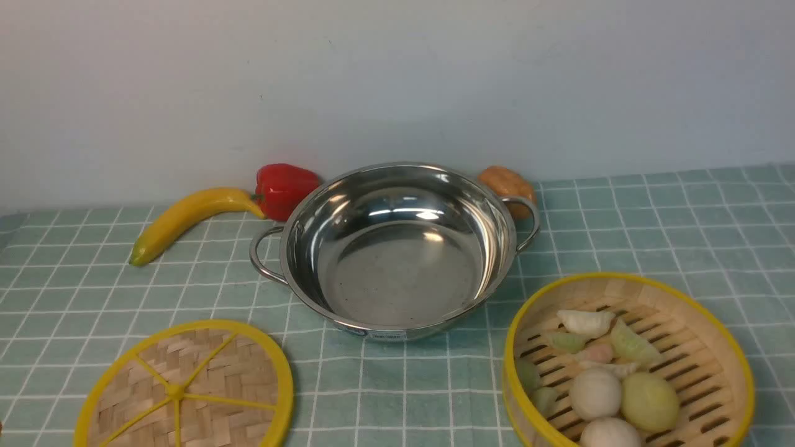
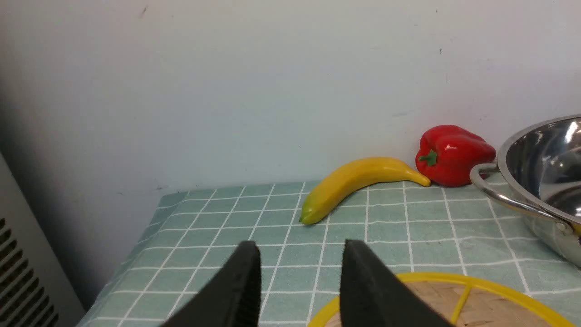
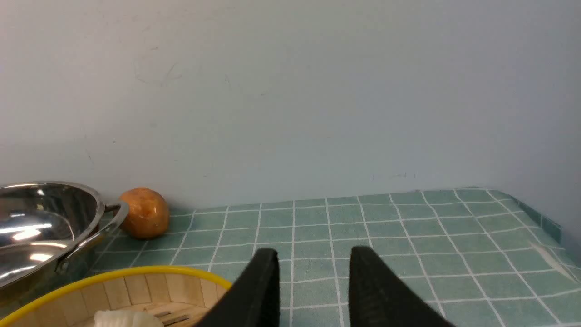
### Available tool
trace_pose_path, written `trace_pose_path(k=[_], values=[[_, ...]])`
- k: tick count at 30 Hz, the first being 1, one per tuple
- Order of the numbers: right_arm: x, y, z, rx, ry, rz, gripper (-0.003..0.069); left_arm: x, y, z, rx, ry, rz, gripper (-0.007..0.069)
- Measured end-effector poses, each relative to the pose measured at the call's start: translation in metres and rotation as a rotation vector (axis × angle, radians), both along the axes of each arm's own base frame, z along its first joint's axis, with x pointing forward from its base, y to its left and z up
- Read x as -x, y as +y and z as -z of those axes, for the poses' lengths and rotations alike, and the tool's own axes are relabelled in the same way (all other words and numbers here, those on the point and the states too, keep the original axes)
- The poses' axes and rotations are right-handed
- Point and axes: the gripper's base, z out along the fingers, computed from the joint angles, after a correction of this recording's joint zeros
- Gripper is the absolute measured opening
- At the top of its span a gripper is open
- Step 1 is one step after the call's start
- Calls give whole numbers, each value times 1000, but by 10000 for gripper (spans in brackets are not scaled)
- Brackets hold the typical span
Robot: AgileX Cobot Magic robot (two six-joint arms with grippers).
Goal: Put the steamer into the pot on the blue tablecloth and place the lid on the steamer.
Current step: 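Reach for and grasp the rim of the bamboo steamer holding the buns with the right gripper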
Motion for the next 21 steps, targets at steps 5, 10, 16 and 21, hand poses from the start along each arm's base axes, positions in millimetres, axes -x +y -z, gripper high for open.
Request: trace_pose_path(k=[5,10,16,21], values=[[0,0,0,0,0,0,240,0,0,0,0,0,0,243],[0,0,0,0,0,0,240,0,0,0,0,0,0,243],[0,0,0,0,0,0,240,0,0,0,-5,1,0,243],[0,2,-4,-160,-50,-22,240,0,0,0,-9,2,0,243]])
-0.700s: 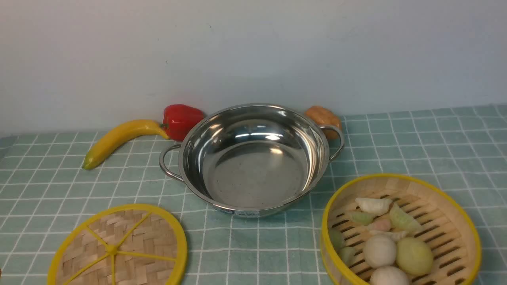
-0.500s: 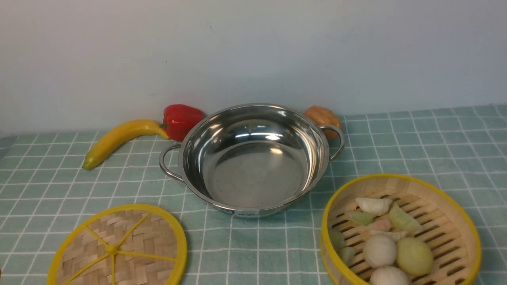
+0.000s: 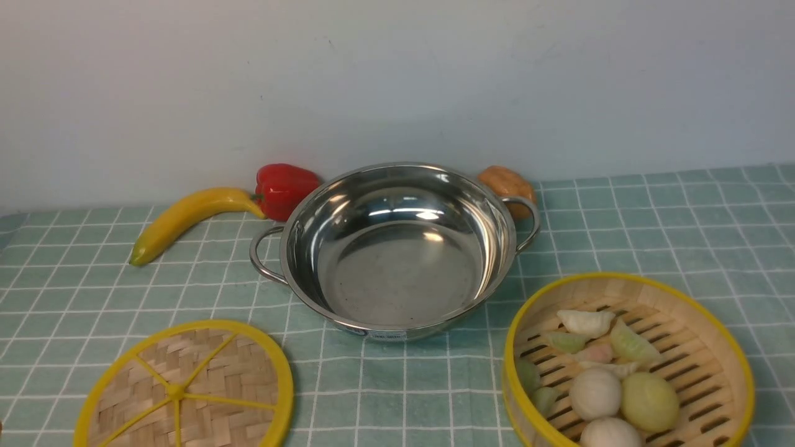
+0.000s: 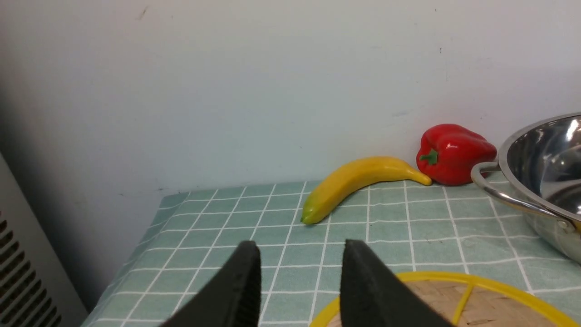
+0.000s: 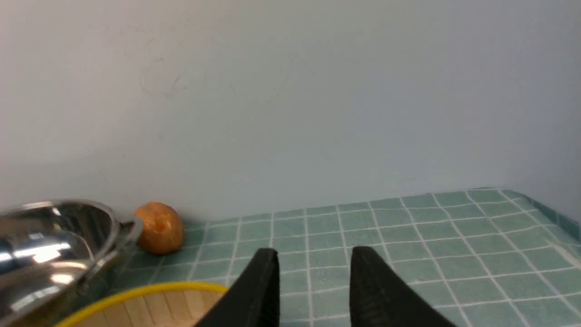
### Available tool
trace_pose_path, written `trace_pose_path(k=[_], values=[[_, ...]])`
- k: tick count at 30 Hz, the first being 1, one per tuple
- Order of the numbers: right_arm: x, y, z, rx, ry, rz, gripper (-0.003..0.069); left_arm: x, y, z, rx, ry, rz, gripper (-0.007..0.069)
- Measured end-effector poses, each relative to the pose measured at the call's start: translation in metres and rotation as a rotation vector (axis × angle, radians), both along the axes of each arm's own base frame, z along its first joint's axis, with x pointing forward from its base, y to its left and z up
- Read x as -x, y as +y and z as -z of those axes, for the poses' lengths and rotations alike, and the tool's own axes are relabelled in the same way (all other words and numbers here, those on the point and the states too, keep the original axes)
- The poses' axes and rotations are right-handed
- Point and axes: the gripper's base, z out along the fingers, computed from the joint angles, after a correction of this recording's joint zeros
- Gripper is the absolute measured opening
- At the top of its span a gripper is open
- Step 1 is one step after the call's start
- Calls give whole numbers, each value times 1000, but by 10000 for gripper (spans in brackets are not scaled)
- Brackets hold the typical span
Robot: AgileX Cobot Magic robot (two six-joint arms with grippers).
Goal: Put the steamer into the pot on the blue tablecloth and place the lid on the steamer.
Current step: 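Reach for and grasp the rim of the bamboo steamer holding the buns with the right gripper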
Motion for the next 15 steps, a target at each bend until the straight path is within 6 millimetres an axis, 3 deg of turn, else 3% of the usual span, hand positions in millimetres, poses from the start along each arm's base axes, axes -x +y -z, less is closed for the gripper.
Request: trace_pose_path(k=[3,6,9,11,15], values=[[0,1,-6,-276,-76,-34,240,0,-1,-2,61,-30,10,243],[1,0,-11,-515,-143,-60,240,-1,-5,-10,370,-168,54,243],[2,0,-13,-606,-164,-69,240,0,-6,-17,629,-273,85,243],[2,-1,-14,-671,-186,-75,240,0,-6,-22,898,-365,112,243],[2,-2,-16,-731,-208,-80,240,2,-5,-27,1044,-435,139,243]])
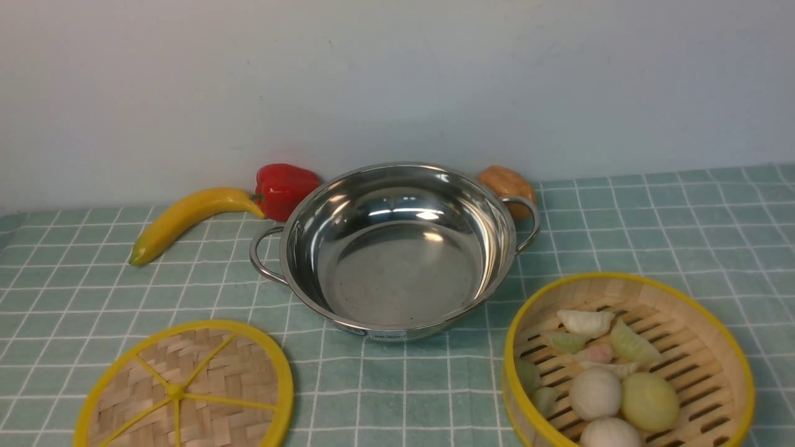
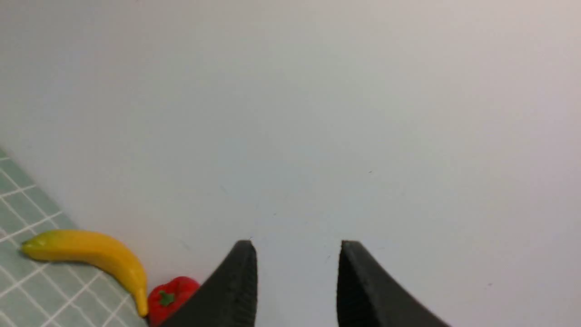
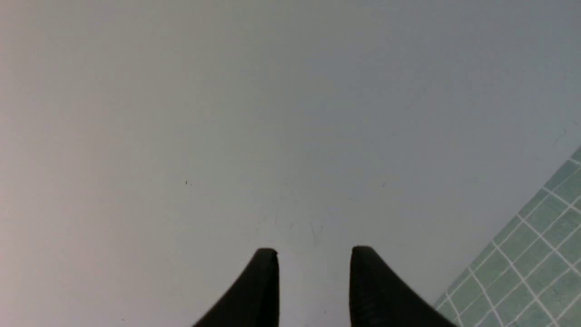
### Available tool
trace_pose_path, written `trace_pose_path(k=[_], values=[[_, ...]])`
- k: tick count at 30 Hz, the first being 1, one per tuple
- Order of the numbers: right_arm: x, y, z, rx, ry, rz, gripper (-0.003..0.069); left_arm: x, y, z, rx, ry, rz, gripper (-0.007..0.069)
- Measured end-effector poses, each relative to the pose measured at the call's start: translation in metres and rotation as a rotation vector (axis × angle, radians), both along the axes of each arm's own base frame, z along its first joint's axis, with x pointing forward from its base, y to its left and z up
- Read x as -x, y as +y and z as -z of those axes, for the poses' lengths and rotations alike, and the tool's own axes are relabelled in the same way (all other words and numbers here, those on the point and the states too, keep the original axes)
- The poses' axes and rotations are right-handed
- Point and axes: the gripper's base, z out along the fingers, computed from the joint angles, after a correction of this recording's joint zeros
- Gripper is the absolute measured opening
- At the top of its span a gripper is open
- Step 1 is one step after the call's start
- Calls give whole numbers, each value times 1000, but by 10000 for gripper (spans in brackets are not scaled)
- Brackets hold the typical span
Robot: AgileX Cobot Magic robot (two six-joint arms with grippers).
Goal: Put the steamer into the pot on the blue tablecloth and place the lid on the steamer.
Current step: 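Reach for and grasp the rim of the bamboo steamer holding the buns with the right gripper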
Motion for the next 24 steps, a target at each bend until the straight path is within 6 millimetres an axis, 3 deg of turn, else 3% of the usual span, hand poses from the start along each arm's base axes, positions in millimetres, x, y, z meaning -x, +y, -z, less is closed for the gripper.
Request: trace_pose_path(k=[3,10,12,13,15,16,17,18,20,22,23,24], values=[[1,-1,-3,-27,-44,4,240,1,0,-3,9,-38,-1,243],[22,-6,-41,-34,-521,54,240,11,1,-26,-14,-320,-23,243],[39,-4,-69,20,-709,71,240,25,1,-49,-63,-528,-45,243],[40,-4,-71,27,-721,74,240,25,1,-51,-67,-533,-46,243],[59,0,-114,156,-837,120,240,39,-2,-87,-147,-651,-83,243],[63,3,-130,232,-834,147,240,42,-3,-99,-188,-654,-100,243],[63,3,-133,248,-832,152,240,43,-3,-104,-197,-655,-104,243],[66,7,-155,357,-807,178,240,46,-5,-123,-264,-627,-126,243],[58,11,-184,547,-657,212,240,42,-7,-146,-404,-461,-162,243],[40,8,-198,647,-416,223,240,28,-5,-155,-542,-193,-179,243],[36,7,-200,650,-366,222,240,29,-5,-155,-540,-177,-176,243],[20,2,-203,663,-180,217,240,17,-2,-159,-603,-11,-171,243]])
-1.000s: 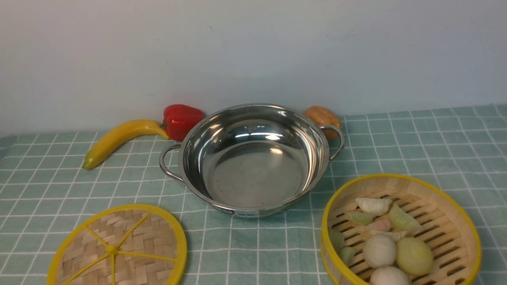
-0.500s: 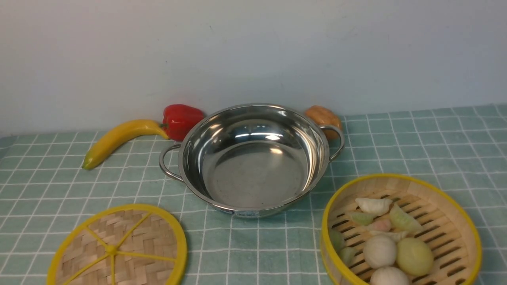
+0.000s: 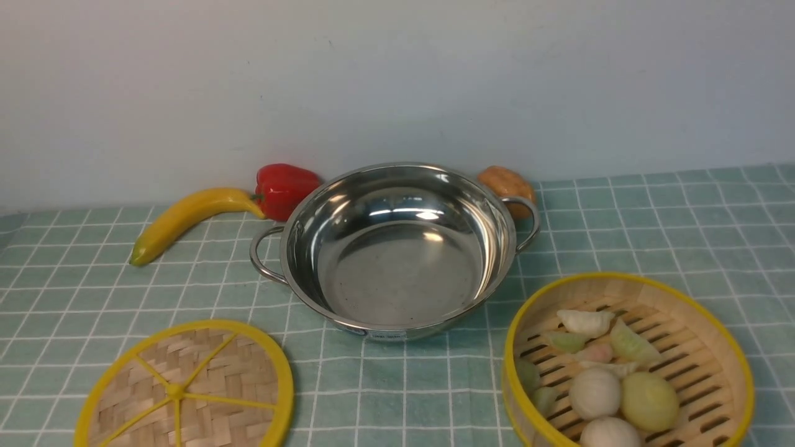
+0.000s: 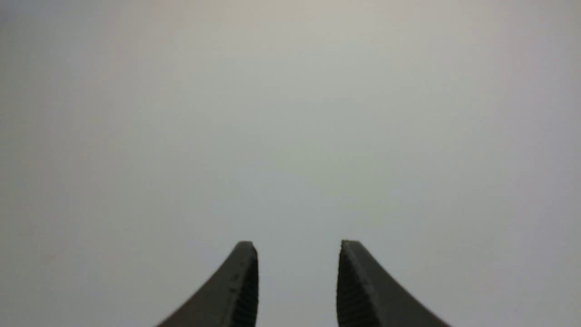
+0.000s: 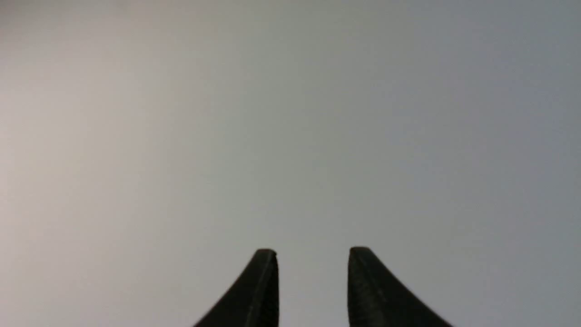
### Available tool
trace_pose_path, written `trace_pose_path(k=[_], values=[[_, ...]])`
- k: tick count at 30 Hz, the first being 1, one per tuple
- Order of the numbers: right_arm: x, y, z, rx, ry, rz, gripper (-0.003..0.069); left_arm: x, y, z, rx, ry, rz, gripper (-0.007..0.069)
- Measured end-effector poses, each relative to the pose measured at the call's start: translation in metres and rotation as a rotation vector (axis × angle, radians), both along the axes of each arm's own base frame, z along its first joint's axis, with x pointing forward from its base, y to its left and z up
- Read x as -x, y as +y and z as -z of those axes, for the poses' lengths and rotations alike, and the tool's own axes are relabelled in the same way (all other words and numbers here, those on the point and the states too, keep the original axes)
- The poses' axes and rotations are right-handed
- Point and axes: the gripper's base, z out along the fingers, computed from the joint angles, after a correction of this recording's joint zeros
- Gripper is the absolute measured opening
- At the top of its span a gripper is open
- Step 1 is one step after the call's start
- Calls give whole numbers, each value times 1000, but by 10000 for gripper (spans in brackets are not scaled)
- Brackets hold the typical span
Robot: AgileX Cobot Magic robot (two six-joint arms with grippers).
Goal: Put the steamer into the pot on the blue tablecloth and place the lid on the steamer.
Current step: 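Reach for and grasp the rim of the bamboo steamer holding the buns with the right gripper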
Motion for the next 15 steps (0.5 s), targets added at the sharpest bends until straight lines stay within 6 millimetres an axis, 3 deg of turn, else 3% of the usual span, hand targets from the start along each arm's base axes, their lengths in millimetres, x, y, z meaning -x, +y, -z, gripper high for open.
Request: trace_pose_path(k=[2,4,5,7,10,11,15], values=[[-21,-5,3,-22,193,47,240,-18,5,4,-26,262,-43,243],[-48,-11,16,-47,494,98,240,-33,9,12,-24,500,-64,243],[-51,-11,17,-46,519,101,240,-35,9,14,-24,527,-65,243],[-85,-10,43,-1,838,79,240,-59,14,27,-49,815,-70,243],[-108,-5,63,47,1027,16,240,-77,17,39,-80,998,-62,243],[-125,-1,80,72,1167,-46,240,-92,19,51,-98,1137,-48,243],[-161,5,122,75,1451,-165,240,-124,23,80,-132,1404,-2,243]])
